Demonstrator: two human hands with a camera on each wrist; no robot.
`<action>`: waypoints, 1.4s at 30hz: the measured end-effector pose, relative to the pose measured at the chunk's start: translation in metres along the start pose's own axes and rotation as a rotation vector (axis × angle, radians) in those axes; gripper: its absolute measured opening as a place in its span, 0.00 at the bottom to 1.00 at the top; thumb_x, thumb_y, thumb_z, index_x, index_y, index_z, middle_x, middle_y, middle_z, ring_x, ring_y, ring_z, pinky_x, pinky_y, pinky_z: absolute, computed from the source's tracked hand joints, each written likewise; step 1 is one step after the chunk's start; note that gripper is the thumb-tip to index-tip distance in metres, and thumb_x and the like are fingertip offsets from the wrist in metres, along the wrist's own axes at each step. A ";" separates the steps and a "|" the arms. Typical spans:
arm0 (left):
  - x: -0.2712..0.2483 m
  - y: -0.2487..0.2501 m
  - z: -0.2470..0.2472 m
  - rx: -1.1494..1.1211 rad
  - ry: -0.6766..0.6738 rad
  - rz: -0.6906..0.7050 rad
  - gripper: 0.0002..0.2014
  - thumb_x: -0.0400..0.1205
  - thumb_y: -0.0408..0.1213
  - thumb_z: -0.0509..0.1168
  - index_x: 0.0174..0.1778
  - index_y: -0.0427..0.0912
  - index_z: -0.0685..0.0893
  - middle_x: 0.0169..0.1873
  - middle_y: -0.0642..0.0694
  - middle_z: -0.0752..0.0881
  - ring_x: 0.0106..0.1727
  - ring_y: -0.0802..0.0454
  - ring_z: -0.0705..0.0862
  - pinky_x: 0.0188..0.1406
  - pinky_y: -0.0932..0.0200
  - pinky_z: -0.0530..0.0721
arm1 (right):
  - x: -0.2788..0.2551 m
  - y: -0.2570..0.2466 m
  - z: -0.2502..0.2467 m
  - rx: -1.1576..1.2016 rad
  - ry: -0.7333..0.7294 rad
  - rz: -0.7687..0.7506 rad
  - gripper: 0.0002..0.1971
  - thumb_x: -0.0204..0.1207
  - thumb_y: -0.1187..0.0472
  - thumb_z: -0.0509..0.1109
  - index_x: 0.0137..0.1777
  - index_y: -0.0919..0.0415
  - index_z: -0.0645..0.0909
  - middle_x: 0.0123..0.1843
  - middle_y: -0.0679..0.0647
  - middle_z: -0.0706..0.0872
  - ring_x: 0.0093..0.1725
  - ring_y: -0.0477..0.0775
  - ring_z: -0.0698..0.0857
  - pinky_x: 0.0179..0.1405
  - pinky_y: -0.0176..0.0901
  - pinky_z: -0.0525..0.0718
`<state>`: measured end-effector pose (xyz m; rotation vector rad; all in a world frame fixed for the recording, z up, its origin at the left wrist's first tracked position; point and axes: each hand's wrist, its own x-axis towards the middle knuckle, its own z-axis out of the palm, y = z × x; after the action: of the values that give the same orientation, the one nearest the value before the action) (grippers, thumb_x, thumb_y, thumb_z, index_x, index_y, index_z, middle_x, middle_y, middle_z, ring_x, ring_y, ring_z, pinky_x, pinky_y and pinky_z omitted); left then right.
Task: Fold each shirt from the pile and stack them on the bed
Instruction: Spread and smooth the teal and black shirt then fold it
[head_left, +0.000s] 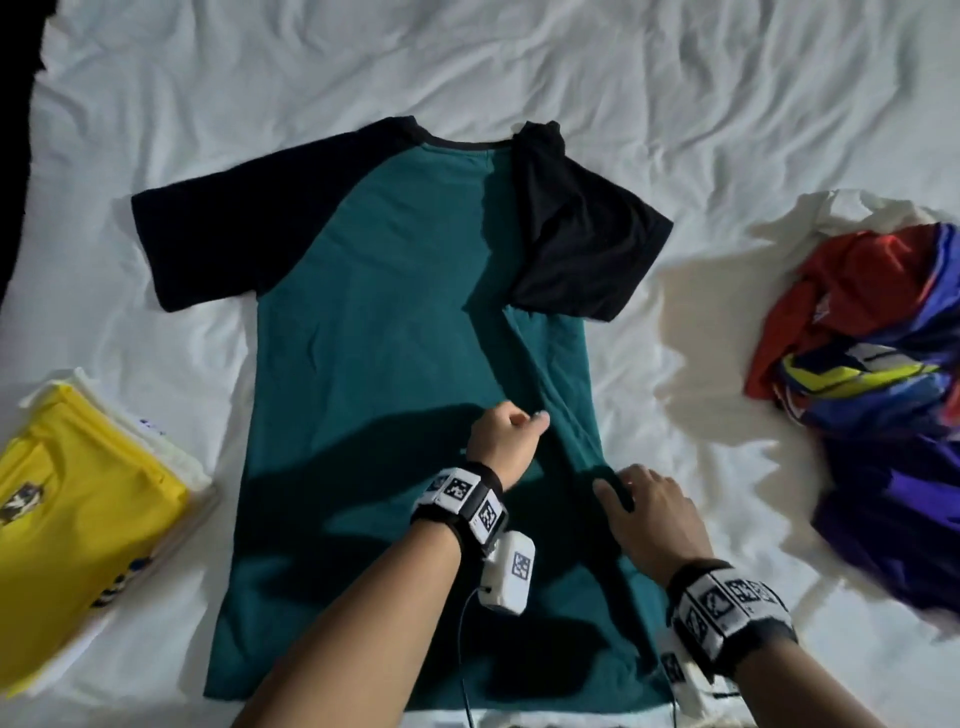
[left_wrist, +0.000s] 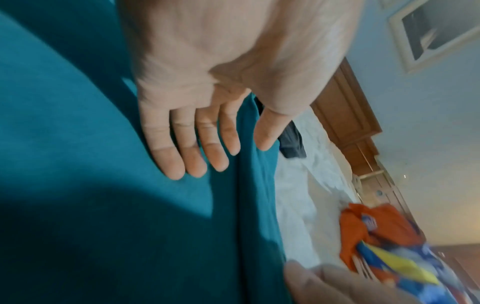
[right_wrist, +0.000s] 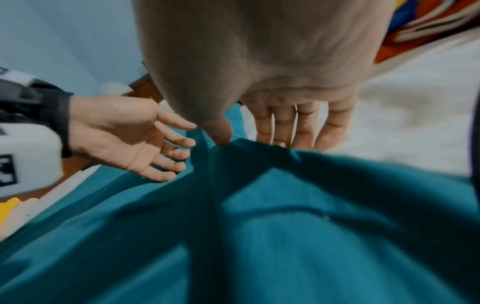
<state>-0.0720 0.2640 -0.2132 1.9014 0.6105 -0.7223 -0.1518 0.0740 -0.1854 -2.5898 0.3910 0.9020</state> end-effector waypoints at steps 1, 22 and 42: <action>-0.015 -0.008 0.005 0.019 -0.041 -0.002 0.21 0.74 0.56 0.68 0.31 0.40 0.80 0.30 0.40 0.90 0.41 0.34 0.90 0.47 0.39 0.90 | -0.012 0.004 0.005 -0.050 -0.009 0.015 0.20 0.84 0.34 0.58 0.55 0.50 0.78 0.55 0.51 0.86 0.58 0.59 0.82 0.57 0.53 0.77; -0.053 -0.058 0.001 0.031 -0.045 0.091 0.20 0.78 0.37 0.70 0.26 0.40 0.67 0.25 0.48 0.73 0.30 0.45 0.68 0.35 0.54 0.68 | -0.141 -0.054 0.048 -0.275 -0.088 -0.055 0.11 0.78 0.62 0.68 0.59 0.61 0.76 0.57 0.57 0.86 0.57 0.66 0.88 0.39 0.49 0.75; -0.104 -0.109 -0.006 0.021 -0.055 0.015 0.27 0.77 0.46 0.78 0.24 0.42 0.68 0.18 0.51 0.69 0.19 0.53 0.69 0.17 0.62 0.78 | -0.136 -0.013 0.090 0.295 0.361 0.063 0.16 0.86 0.52 0.61 0.66 0.58 0.81 0.60 0.60 0.82 0.61 0.64 0.80 0.56 0.58 0.82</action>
<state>-0.2172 0.3020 -0.2042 1.8970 0.5562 -0.7713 -0.2982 0.1432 -0.1605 -2.4662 0.6533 0.3548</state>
